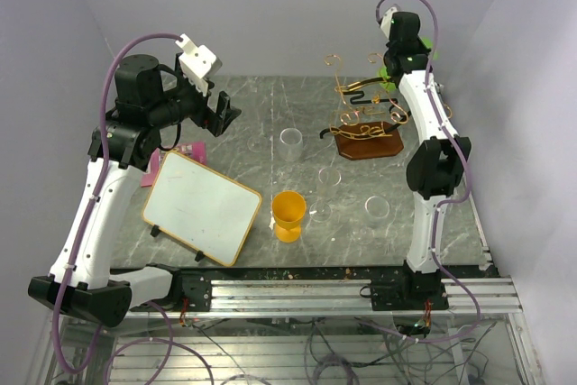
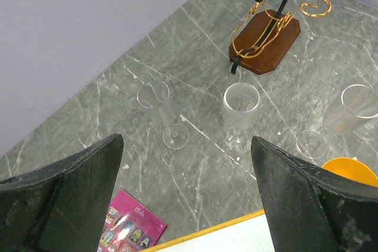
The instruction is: Place the wine glass upside down on the wine glass rack
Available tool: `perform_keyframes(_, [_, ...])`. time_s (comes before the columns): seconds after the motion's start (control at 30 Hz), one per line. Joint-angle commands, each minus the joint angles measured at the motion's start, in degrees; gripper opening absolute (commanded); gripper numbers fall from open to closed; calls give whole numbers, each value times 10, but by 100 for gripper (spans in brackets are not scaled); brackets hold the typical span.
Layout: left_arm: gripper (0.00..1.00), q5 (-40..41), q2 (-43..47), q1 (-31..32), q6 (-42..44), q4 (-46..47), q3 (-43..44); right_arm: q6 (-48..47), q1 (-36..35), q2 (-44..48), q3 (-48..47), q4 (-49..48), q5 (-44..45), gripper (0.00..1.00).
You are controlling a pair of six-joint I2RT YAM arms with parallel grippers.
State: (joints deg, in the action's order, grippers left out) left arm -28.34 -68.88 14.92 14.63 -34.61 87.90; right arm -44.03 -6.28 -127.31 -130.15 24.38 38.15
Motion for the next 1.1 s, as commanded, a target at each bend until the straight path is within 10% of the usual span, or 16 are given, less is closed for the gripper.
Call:
perform_keyframes(0.0, [100,-4,7,-2,9,1,3,-13,5,-17,-25,-34,2,0])
perform_keyframes(1.07, [100,-4,2,-2,20,-5,0,-40,-12,0,32,-37,-67,0])
